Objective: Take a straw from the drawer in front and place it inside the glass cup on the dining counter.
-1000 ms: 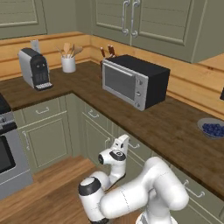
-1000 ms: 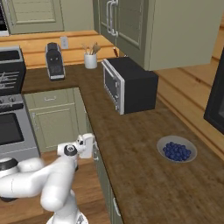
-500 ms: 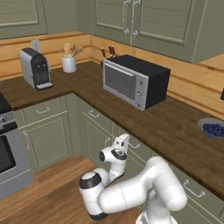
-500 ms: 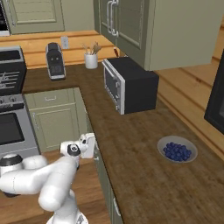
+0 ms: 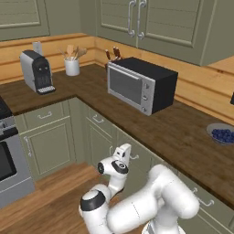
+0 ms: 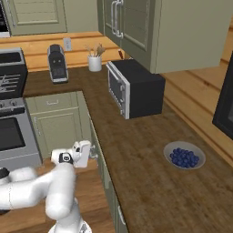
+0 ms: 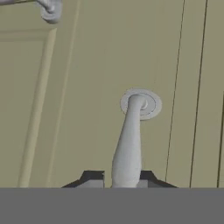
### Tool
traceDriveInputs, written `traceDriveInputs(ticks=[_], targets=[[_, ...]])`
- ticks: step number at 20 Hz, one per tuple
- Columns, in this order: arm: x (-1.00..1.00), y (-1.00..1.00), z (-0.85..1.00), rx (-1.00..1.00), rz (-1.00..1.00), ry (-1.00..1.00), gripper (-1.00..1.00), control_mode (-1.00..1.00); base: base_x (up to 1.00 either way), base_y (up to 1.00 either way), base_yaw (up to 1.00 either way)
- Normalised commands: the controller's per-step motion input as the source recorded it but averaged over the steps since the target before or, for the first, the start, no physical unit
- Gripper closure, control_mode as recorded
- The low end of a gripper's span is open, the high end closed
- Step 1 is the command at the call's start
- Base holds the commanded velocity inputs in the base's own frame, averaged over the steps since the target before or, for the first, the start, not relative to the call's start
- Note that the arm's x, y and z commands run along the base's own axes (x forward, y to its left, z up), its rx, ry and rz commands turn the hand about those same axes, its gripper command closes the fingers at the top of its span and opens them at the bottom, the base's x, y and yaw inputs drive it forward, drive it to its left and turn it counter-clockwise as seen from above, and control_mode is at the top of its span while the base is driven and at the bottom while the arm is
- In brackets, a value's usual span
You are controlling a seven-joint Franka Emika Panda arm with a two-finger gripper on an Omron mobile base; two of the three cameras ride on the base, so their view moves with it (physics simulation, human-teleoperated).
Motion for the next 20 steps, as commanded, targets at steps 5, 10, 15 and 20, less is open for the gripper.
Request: traceDriveInputs(ticks=[5, 10, 15, 20], targets=[[-0.93, 0.97, 0.02, 0.07, 0.00, 0.03, 1.00, -1.00, 0.00, 0.00, 0.00], [-0.77, 1.00, 0.14, 0.10, 0.00, 0.16, 1.00, -1.00, 0.00, 0.00, 0.00], [-0.64, 1.00, 0.21, 0.08, 0.00, 0.22, 1.00, -1.00, 0.00, 0.00, 0.00], [-0.61, 1.00, 0.19, 0.09, 0.00, 0.24, -1.00, -1.00, 0.00, 0.00, 0.00]])
